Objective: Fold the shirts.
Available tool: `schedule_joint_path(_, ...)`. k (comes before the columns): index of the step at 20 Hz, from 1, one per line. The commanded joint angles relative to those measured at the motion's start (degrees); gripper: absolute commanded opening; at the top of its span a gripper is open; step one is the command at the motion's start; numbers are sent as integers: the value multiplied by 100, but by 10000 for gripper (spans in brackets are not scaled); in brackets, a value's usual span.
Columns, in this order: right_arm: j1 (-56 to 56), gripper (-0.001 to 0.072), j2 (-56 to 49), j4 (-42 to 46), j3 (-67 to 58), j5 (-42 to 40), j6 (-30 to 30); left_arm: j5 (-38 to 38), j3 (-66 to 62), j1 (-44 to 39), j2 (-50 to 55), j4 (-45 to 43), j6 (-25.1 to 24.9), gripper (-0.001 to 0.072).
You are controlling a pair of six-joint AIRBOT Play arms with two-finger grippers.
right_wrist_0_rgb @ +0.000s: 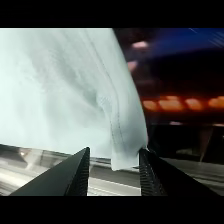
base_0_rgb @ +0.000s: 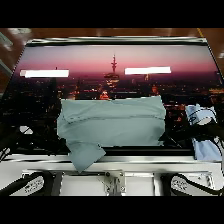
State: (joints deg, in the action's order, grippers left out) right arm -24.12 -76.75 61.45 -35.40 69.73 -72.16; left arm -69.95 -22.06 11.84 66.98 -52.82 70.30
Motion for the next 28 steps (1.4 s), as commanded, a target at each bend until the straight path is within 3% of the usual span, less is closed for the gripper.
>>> schedule_joint_path(1,393,315,-42,33,22,-275,59,120,0,-2,-4,-2,2,33)
schedule_joint_path(2,476,115,-42,50,9,-267,70,127,-15,-2,-13,-11,-2,33)
schedule_joint_path(3,494,60,-28,33,-15,-234,90,214,-74,-2,-79,-76,0,33)
schedule_joint_path(6,494,60,302,-175,-254,-31,717,730,-483,-2,-717,-267,-46,32)
schedule_joint_path(9,503,60,750,-409,-588,-389,752,1141,-1093,-2,-1419,-232,-168,33)
schedule_joint_path(12,935,60,798,-437,-1091,-800,721,1298,-1740,-7,-1473,-195,-166,33)
schedule_joint_path(17,1322,60,529,-184,-1650,-2400,-111,1700,-2621,-2,-844,-107,-59,33)
schedule_joint_path(28,1329,61,-1097,-614,-2608,-2566,-63,1685,-3668,-9,1620,859,-61,35)
